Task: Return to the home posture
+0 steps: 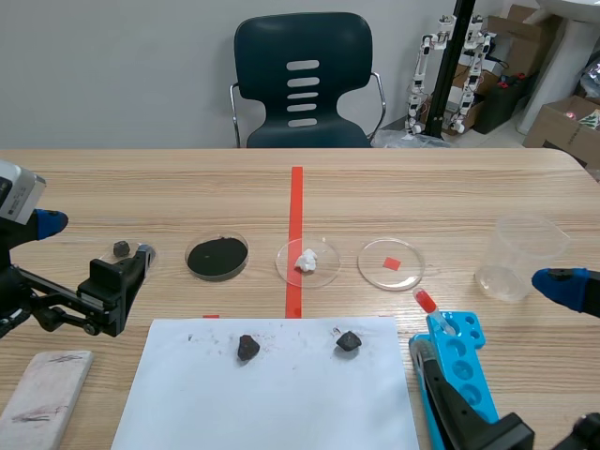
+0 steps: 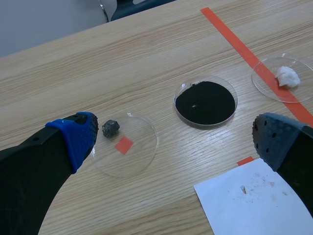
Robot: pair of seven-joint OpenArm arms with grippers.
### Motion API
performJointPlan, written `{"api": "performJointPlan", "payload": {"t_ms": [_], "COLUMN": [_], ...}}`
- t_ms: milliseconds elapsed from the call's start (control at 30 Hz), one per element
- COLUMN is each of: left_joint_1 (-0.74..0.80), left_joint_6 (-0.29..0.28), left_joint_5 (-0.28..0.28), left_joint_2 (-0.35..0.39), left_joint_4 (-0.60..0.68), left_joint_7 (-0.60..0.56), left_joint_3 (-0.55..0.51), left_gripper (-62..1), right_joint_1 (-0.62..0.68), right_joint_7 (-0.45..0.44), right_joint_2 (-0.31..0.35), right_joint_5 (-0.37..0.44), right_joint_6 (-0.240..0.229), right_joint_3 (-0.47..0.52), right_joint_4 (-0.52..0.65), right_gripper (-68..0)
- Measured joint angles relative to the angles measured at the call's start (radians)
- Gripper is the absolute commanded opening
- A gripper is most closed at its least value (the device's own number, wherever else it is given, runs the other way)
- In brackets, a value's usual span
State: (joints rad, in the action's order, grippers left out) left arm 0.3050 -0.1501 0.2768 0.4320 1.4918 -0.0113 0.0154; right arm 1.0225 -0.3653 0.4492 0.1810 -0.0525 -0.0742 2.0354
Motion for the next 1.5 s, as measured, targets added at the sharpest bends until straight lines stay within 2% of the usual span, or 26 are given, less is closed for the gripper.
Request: {"api": "performJointPlan", "payload": {"t_ms": [1133,1200,1233,1300,1400,1500], "left_joint_1": [0.0,0.001,0.008,0.029,0.093,0.175], "left_joint_6": [0.0,0.0,0.0,0.0,0.0,0.011], "left_joint_5": [0.0,0.0,-0.001,-0.027,-0.062,-0.069], "left_joint_2": [0.0,-0.001,-0.001,0.001,0.007,0.021], "left_joint_4": [0.0,0.0,0.0,0.002,0.021,0.057], "left_joint_7": [0.0,-0.01,-0.053,-0.107,-0.124,-0.143], "left_joint_3": [0.0,0.0,0.0,0.0,0.0,0.0], "left_gripper": [1.4,1.4,1.4,1.4,1.4,1.4], "right_joint_1": [0.0,0.0,0.0,0.0,0.0,0.0], "right_joint_7": [0.0,0.0,0.0,0.0,0.0,0.0], "right_joint_2": [0.0,0.0,0.0,0.0,0.0,0.0], "right_joint_5": [0.0,0.0,0.0,0.0,0.0,0.0], "right_joint_6": [0.0,0.0,0.0,0.0,0.0,0.0], "right_joint_3": [0.0,0.0,0.0,0.0,0.0,0.0], "right_joint_4": [0.0,0.0,0.0,0.0,0.0,0.0], "right_gripper": [0.4,0.4,0.4,0.4,0.4,0.4]}}
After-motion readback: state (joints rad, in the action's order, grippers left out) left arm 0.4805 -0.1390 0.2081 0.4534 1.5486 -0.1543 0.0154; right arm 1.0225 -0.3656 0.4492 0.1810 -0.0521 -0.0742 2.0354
